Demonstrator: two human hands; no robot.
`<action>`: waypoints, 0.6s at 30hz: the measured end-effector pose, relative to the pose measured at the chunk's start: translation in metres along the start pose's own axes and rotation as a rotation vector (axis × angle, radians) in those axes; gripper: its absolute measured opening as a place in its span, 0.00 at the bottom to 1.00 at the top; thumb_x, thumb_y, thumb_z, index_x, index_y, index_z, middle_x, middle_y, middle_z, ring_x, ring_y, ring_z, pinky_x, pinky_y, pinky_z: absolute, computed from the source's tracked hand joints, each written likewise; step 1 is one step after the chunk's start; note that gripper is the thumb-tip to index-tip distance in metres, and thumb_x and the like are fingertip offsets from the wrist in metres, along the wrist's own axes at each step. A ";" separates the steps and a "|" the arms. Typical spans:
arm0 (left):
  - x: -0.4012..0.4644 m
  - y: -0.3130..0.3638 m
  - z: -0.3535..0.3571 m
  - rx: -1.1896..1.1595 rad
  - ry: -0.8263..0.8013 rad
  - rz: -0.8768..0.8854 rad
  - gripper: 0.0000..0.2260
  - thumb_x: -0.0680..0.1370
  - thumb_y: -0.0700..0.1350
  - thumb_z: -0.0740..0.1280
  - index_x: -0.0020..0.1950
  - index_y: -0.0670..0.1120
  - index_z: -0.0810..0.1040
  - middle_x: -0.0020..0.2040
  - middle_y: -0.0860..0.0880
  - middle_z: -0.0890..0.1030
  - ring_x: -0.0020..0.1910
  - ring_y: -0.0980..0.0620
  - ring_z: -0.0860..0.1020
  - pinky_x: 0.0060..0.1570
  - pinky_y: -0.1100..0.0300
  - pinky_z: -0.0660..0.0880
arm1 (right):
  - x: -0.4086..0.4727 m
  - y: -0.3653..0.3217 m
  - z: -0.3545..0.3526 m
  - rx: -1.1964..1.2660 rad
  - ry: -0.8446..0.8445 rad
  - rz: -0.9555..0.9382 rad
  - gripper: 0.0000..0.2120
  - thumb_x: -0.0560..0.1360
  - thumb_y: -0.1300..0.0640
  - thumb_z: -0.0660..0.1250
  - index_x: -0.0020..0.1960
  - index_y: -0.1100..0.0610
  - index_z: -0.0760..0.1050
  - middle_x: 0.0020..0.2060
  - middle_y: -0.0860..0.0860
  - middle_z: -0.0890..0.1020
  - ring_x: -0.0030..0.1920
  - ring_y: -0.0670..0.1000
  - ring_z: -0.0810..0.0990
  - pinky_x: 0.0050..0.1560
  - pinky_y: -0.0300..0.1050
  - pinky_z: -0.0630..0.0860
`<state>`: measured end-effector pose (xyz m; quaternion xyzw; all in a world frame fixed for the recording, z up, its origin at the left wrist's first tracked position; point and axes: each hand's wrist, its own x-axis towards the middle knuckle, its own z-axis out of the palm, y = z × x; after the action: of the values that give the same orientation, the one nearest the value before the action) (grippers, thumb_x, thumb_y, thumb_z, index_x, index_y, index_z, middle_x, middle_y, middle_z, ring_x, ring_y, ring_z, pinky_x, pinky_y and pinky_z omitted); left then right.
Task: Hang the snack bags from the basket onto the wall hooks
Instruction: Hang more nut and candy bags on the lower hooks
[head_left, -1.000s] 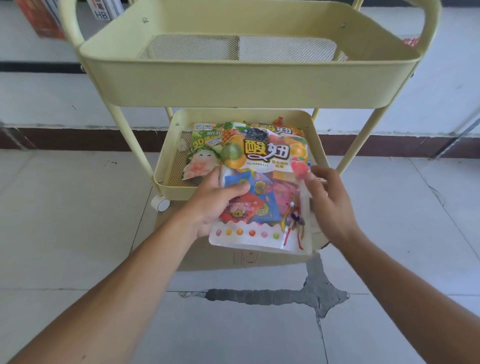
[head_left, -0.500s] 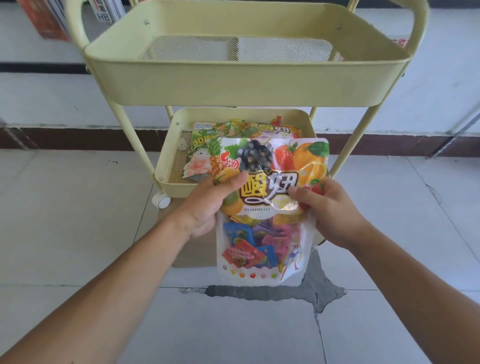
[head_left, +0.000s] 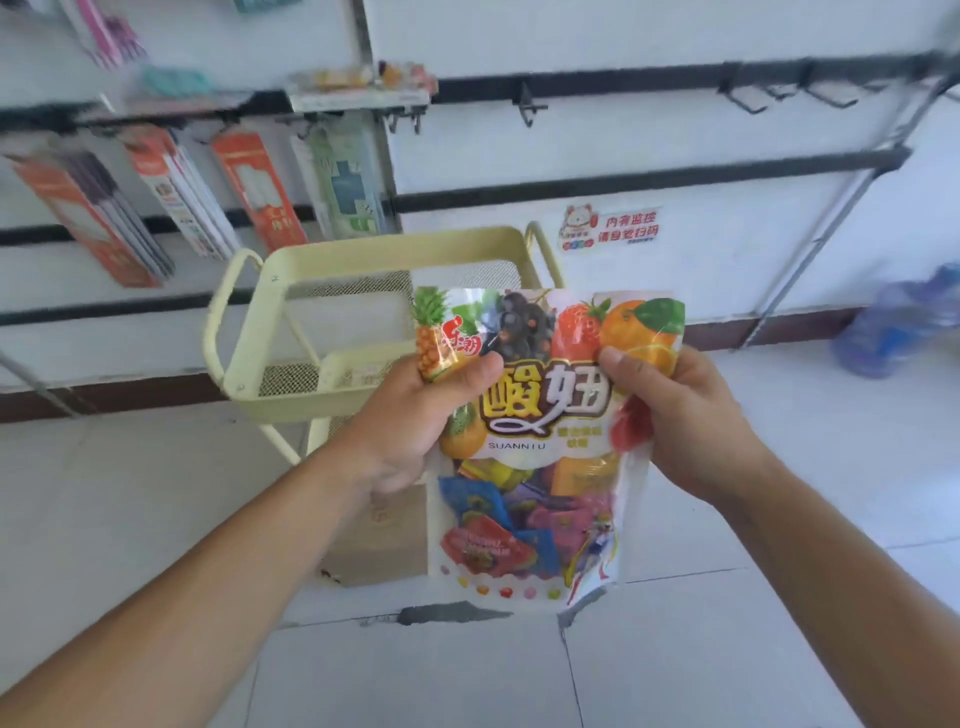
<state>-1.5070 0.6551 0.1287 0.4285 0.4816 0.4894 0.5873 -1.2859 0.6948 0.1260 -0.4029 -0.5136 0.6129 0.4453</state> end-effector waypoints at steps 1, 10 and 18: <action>-0.002 0.034 0.016 0.010 -0.018 0.003 0.08 0.69 0.50 0.69 0.40 0.50 0.87 0.46 0.45 0.87 0.48 0.47 0.85 0.50 0.47 0.82 | -0.005 -0.037 -0.004 0.005 0.022 -0.009 0.07 0.71 0.54 0.71 0.41 0.58 0.83 0.39 0.55 0.87 0.39 0.54 0.86 0.38 0.44 0.81; -0.023 0.332 0.158 0.173 -0.001 0.167 0.08 0.68 0.48 0.75 0.43 0.45 0.86 0.45 0.39 0.86 0.43 0.39 0.85 0.47 0.42 0.83 | -0.050 -0.340 -0.045 -0.050 0.109 -0.045 0.13 0.79 0.64 0.64 0.36 0.59 0.79 0.30 0.51 0.84 0.28 0.47 0.82 0.28 0.36 0.75; -0.023 0.470 0.287 0.219 0.030 0.227 0.02 0.75 0.43 0.73 0.43 0.46 0.84 0.42 0.43 0.87 0.43 0.42 0.86 0.46 0.46 0.81 | -0.076 -0.537 -0.124 -0.161 0.128 -0.129 0.05 0.78 0.58 0.69 0.46 0.59 0.81 0.31 0.52 0.84 0.28 0.50 0.83 0.28 0.42 0.77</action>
<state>-1.3021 0.6960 0.6390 0.5342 0.4892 0.5037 0.4708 -1.0758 0.6961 0.6414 -0.4418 -0.5565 0.5127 0.4819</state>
